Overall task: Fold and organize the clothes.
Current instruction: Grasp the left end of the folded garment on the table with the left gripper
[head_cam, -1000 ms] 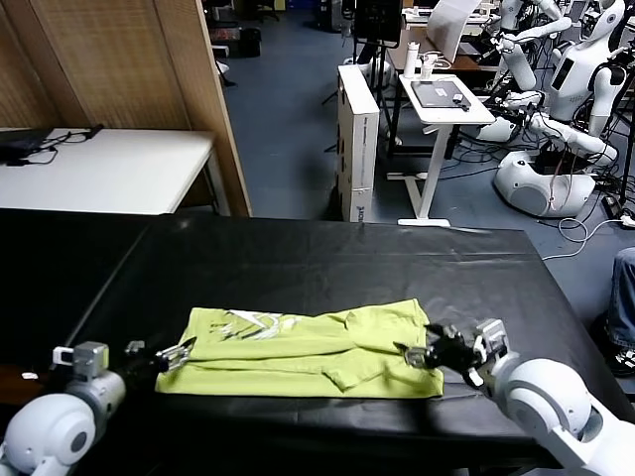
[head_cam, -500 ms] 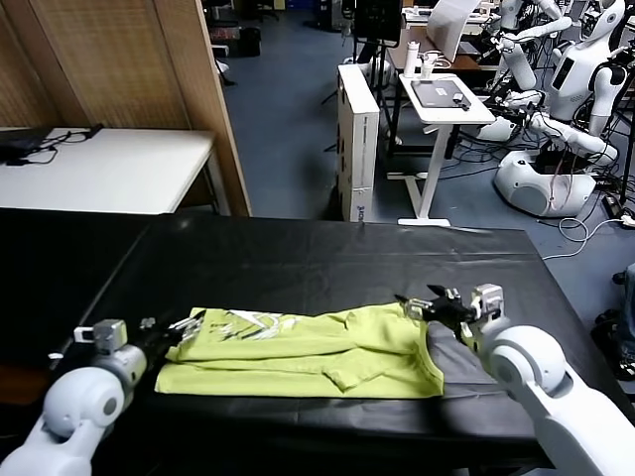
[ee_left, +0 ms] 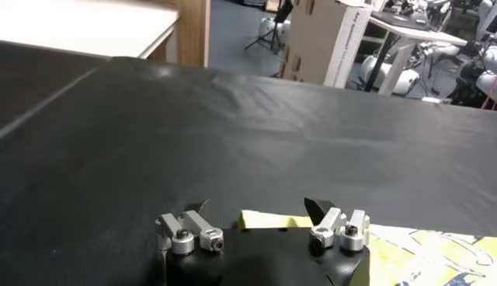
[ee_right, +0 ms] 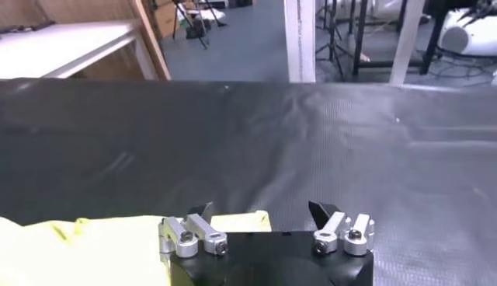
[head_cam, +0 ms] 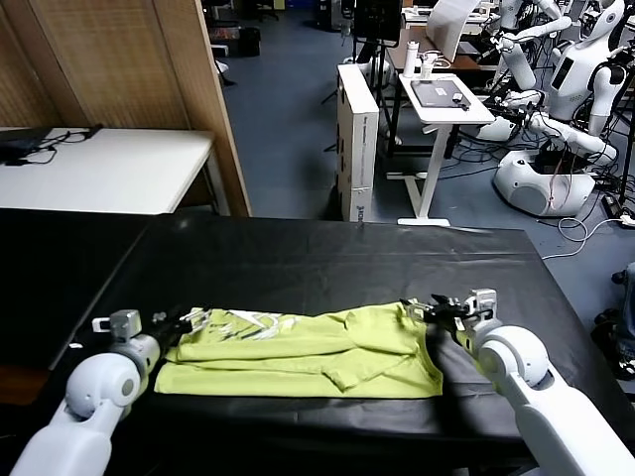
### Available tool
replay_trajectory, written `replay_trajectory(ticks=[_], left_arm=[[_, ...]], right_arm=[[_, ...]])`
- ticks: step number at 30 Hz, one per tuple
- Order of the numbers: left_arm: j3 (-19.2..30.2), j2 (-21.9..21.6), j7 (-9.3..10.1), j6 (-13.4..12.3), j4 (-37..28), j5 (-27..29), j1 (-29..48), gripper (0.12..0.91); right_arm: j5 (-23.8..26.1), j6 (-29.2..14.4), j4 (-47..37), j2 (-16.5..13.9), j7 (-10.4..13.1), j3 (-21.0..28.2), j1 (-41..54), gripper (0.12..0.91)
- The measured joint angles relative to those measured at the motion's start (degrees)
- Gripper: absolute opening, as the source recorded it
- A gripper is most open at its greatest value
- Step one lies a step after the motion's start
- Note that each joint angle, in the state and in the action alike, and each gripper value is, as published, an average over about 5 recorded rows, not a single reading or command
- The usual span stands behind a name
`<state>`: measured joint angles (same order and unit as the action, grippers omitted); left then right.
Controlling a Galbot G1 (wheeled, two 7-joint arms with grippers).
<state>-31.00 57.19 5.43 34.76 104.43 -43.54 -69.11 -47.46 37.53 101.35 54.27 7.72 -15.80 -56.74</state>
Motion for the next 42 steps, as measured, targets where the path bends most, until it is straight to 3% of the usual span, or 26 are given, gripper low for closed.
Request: replay_trajectory(ticks=[5, 8, 11, 16, 19, 22, 26, 36, 39, 42], left_arm=[[0.16, 0.07, -0.11, -0.07, -0.64, -0.07, 0.00, 0.907], [0.22, 0.13, -0.16, 0.02, -0.72, -0.17, -0.12, 0.872], [0.27, 0.18, -0.23, 0.09, -0.66, -0.26, -0.31, 0.733], [0.21, 0.16, -0.39, -0.05, -0.23, -0.29, -1.03, 0.393], [0.07, 0.07, -0.48, -0.27, 0.15, -0.27, -1.41, 0.210], [-0.13, -0.08, -0.49, -0.49, 0.48, -0.21, -1.65, 0.147], [-0.69, -0.32, -0.48, -0.60, 0.71, -0.10, -2.01, 0.146], [-2.52, -1.26, -0.58, -1.09, 0.71, -0.10, -3.37, 0.146], [-2.60, -1.32, -0.50, -1.05, 0.81, -0.14, -3.40, 0.148], [-2.60, -1.27, -0.32, -1.09, 1.03, 0.04, -3.15, 0.215]], right_arm=[[0.06, 0.12, -0.27, 0.22, -0.28, 0.46, 0.24, 0.892], [0.23, 0.14, -0.25, 0.30, -0.53, 0.56, 0.20, 0.780], [0.49, 0.12, -0.10, 0.32, -0.72, 0.56, -0.01, 0.598], [1.36, -0.56, 0.32, 0.70, -0.70, 0.26, -0.69, 0.276], [1.92, -1.56, 0.65, 1.28, -0.09, -0.29, -1.31, 0.159], [2.48, -3.04, 0.91, 2.17, 0.96, -1.11, -2.30, 0.143], [2.98, -4.36, 0.97, 3.56, 1.85, -2.17, -3.87, 0.141], [2.32, -4.52, 1.92, 4.00, -0.36, -2.67, -4.77, 0.155], [2.30, -6.42, 2.96, 3.08, -1.77, -3.32, -5.27, 0.268], [2.43, -8.85, 4.18, 2.02, -3.11, -4.07, -6.02, 0.456]])
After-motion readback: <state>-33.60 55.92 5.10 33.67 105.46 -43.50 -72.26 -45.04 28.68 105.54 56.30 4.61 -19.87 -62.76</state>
